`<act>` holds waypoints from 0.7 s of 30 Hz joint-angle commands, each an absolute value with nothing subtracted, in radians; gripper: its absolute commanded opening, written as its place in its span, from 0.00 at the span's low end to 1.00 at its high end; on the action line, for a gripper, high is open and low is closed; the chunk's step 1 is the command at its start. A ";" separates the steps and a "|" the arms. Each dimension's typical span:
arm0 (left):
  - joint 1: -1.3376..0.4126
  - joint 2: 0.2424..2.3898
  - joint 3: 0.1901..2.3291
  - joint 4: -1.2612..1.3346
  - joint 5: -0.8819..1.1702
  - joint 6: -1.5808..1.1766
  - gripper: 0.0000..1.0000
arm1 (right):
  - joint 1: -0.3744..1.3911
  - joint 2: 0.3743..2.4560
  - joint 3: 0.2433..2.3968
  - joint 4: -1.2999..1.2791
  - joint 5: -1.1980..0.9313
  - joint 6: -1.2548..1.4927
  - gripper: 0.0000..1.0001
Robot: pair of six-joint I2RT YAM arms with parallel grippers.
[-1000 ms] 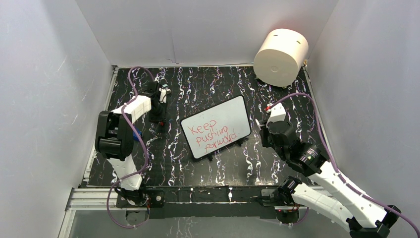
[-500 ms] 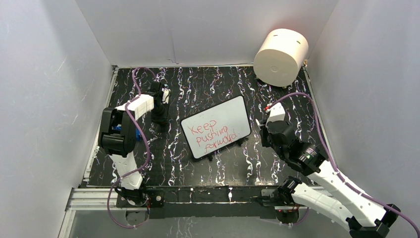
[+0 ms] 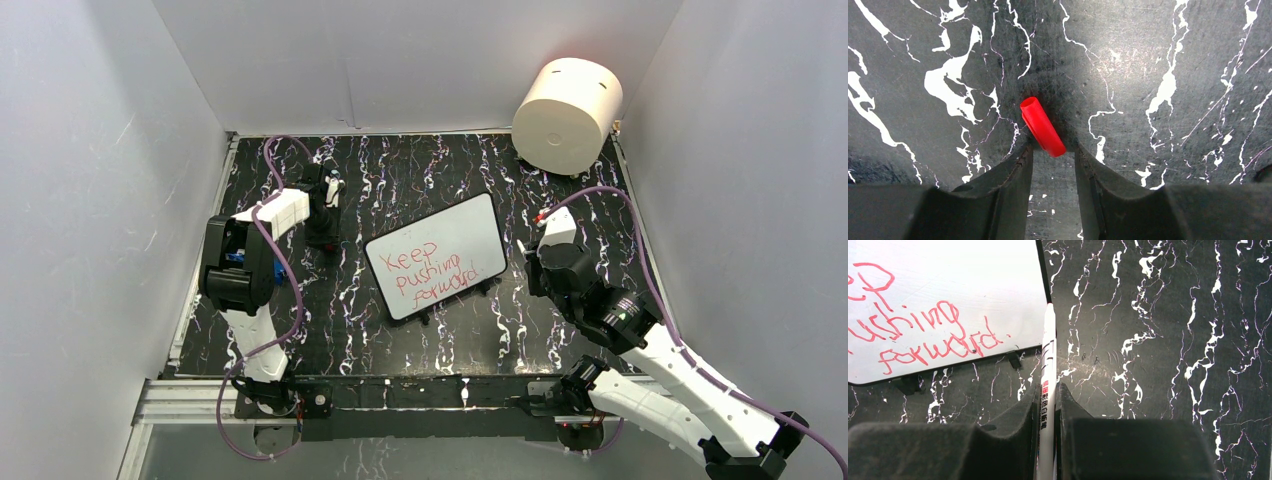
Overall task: Write a sentence on the whiteboard
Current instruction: Pick up the pen cap from the center of the board.
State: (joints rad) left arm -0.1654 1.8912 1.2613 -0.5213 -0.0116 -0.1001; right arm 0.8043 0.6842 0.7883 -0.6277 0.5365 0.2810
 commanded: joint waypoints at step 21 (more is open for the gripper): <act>-0.161 1.914 1.243 -0.540 -0.122 -0.169 0.08 | 0.799 0.679 0.787 -0.596 0.561 0.277 0.00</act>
State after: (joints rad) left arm -0.1646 1.8965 1.2617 -0.5106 -0.0723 -0.1967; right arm 0.8043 0.6891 0.7883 -0.6281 0.5434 0.2810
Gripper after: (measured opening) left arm 0.140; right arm 0.197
